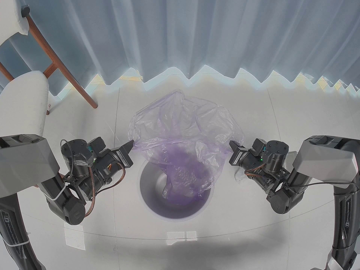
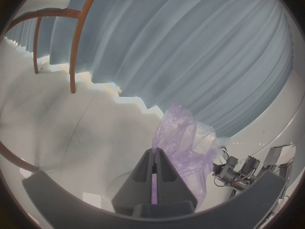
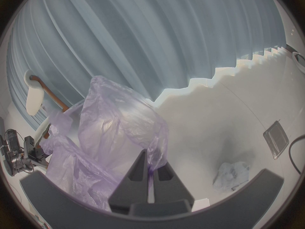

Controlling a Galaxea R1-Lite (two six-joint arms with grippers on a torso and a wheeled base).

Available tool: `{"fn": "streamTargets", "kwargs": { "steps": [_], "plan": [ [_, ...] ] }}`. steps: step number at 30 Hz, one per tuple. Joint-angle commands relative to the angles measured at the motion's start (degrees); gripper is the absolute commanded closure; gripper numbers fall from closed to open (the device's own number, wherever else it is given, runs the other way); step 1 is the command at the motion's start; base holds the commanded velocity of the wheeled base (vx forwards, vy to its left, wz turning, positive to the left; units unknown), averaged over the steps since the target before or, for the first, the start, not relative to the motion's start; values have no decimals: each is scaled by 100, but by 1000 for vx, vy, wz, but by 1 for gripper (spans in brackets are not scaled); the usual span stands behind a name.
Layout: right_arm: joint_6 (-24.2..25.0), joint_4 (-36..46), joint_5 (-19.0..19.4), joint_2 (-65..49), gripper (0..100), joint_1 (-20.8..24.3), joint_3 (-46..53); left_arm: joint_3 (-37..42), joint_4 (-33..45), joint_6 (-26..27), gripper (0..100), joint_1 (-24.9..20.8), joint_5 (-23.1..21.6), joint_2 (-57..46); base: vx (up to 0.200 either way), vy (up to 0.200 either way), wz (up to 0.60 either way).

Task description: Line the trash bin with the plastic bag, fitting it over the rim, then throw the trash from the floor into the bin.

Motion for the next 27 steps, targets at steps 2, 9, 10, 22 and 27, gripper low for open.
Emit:
{"fn": "streamTargets", "kwargs": {
  "steps": [2,9,10,22,27],
  "plan": [
    [-1,16,7,215,100,-89,-14,43,56,17,100,81,-1,199,0,0,0],
    [-10,60,7,391,100,-98,74,236,496,26,100,72,-1,190,0,0,0],
    [-10,60,7,391,100,-98,83,263,548,26,100,72,-1,173,0,0,0],
    [-19,51,289,347,100,-89,531,500,953,44,100,81,8,138,0,0,0],
    [-19,51,500,75,100,-71,882,772,891,254,100,20,-19,6,0,0,0]
  ]
}}
